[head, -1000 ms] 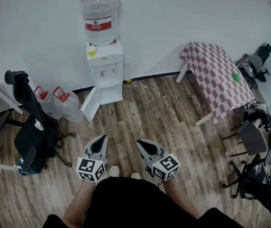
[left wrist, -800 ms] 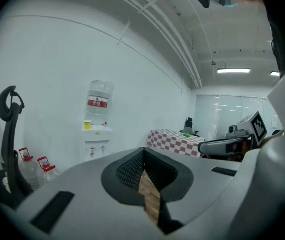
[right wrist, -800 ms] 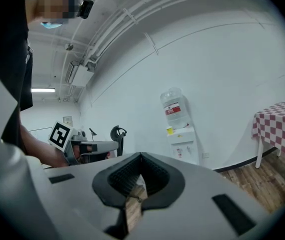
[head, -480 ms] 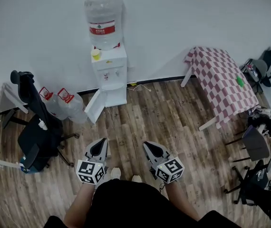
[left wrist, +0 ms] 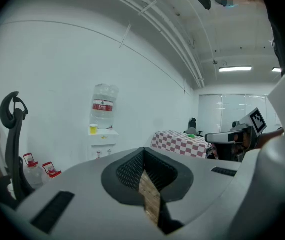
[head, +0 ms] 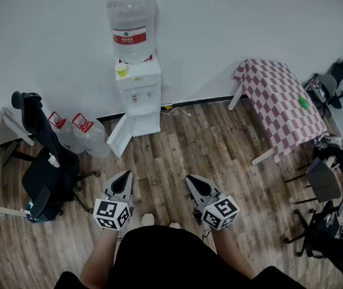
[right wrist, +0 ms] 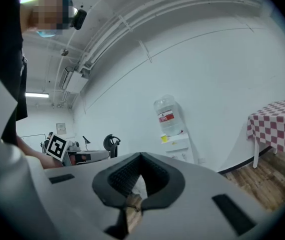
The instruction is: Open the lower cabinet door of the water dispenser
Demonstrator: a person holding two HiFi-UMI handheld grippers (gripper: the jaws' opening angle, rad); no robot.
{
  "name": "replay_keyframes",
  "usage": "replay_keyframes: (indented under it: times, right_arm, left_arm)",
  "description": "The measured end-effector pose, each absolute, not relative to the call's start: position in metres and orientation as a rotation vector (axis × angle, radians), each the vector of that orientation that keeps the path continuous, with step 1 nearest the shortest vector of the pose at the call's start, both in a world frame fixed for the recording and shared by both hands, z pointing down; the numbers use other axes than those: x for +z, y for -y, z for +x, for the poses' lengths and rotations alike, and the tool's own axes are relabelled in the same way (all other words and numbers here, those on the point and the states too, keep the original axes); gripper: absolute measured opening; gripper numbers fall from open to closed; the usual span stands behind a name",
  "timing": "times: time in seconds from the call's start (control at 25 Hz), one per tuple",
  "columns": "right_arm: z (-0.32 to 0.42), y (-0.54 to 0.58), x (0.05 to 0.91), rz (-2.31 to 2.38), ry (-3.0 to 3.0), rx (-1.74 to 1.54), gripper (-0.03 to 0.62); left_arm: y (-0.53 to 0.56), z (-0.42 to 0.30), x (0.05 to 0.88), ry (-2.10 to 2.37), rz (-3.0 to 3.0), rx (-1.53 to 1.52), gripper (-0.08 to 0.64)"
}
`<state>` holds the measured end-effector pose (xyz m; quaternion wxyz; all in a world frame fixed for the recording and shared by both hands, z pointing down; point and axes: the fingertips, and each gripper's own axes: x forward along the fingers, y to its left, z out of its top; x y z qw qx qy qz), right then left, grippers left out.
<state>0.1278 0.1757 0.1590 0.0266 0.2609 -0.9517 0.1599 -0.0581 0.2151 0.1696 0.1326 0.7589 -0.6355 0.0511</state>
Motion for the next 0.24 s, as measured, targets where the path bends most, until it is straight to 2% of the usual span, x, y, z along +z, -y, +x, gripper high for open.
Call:
replay_keyframes:
  times: [0.24]
  right_arm:
    - [0.107, -0.173, 0.165, 0.788, 2.925, 0.509, 0.021]
  left_arm:
    - [-0.206, -0.073, 0.172, 1.828, 2.203, 0.137, 0.012]
